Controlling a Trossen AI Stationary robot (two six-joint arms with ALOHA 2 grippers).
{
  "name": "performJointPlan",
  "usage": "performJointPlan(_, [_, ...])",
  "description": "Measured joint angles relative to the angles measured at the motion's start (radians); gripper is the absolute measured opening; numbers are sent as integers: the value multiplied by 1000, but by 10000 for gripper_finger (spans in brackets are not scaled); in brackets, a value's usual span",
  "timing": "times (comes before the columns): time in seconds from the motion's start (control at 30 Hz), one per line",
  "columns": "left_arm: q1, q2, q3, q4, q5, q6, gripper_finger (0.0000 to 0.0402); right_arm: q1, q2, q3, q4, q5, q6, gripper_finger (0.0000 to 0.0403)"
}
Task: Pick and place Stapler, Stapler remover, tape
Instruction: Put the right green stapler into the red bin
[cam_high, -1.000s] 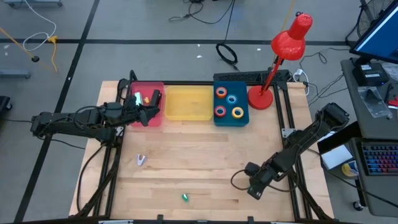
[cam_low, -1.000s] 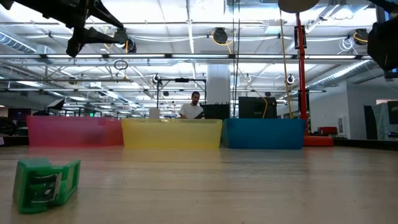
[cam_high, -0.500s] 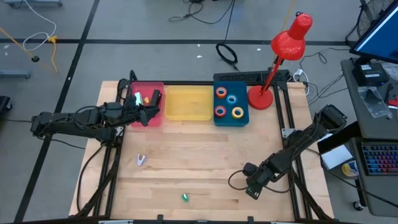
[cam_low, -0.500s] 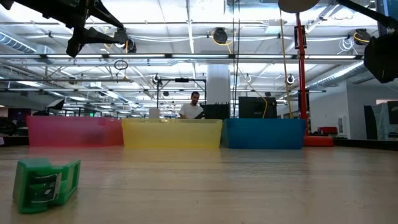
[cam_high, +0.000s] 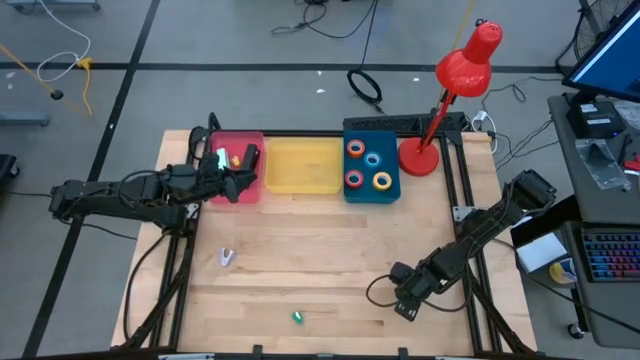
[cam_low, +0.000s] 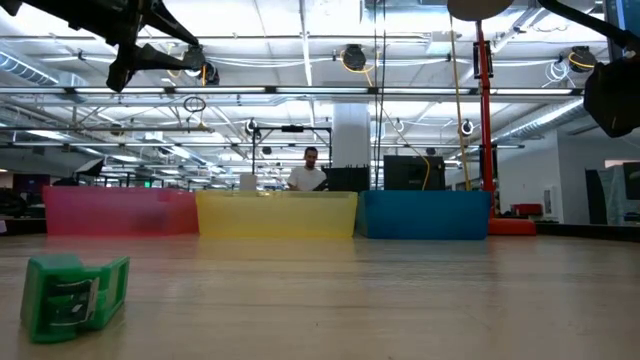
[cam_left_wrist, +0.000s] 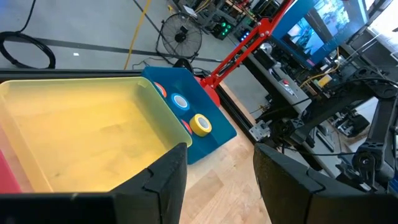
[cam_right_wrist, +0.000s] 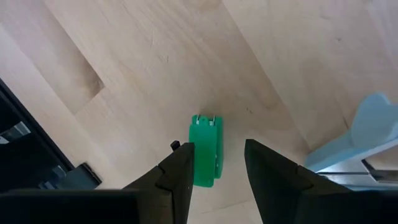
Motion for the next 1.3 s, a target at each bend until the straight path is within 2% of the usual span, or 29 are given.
performJointPlan(0.4, [0, 0, 0, 0, 0, 0, 184, 0, 0, -37, 71, -2, 7, 135])
performJointPlan(1.3, [1, 0, 0, -6, -26, 1, 184, -1, -3, -98, 74, -24, 11, 134])
